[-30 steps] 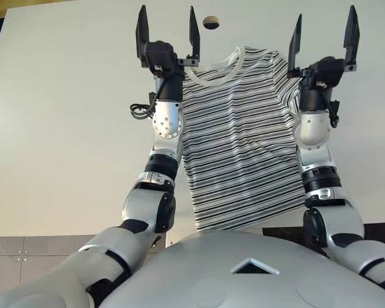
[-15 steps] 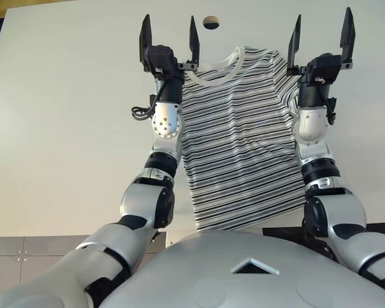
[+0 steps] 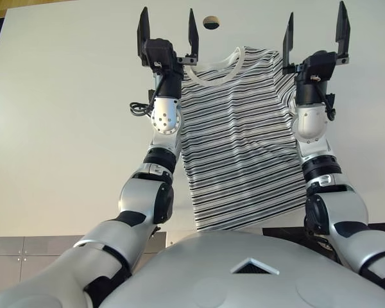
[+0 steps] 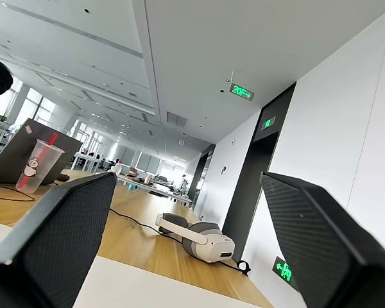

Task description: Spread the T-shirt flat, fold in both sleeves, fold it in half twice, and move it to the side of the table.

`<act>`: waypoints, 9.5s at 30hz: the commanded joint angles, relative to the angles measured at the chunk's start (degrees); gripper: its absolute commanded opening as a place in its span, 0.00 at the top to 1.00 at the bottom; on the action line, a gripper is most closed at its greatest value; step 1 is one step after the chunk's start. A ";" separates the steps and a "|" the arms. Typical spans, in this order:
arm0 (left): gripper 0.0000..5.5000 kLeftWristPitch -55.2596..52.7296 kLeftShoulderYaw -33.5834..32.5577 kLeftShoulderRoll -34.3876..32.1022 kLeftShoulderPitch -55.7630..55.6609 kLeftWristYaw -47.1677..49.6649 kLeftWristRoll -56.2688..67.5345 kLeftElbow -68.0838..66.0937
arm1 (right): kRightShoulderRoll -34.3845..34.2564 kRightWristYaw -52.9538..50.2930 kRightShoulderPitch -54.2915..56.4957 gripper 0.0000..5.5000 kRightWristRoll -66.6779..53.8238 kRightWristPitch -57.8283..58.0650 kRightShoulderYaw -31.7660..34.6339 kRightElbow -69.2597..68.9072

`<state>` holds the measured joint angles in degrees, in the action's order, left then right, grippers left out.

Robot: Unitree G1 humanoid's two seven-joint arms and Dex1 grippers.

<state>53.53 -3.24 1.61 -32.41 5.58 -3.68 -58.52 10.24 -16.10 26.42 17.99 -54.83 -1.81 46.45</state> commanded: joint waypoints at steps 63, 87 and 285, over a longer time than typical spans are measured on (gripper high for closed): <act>0.14 -16.66 29.03 -34.20 9.64 -13.73 -48.94 32.73 | 24.92 20.42 -15.86 0.25 11.12 26.44 -8.67 -47.26; 0.14 -17.08 30.00 -42.72 9.94 -6.94 -45.88 25.53 | 22.57 21.85 -17.02 0.25 13.10 25.86 -10.00 -45.97; 0.46 -19.76 7.32 -13.76 19.00 -16.32 0.01 38.33 | 23.60 -7.07 16.71 0.98 30.75 15.32 -34.97 19.74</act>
<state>34.07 4.24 -12.18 -13.61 -10.28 -3.61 -19.70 34.40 -23.09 43.80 48.14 -39.03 -36.29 67.69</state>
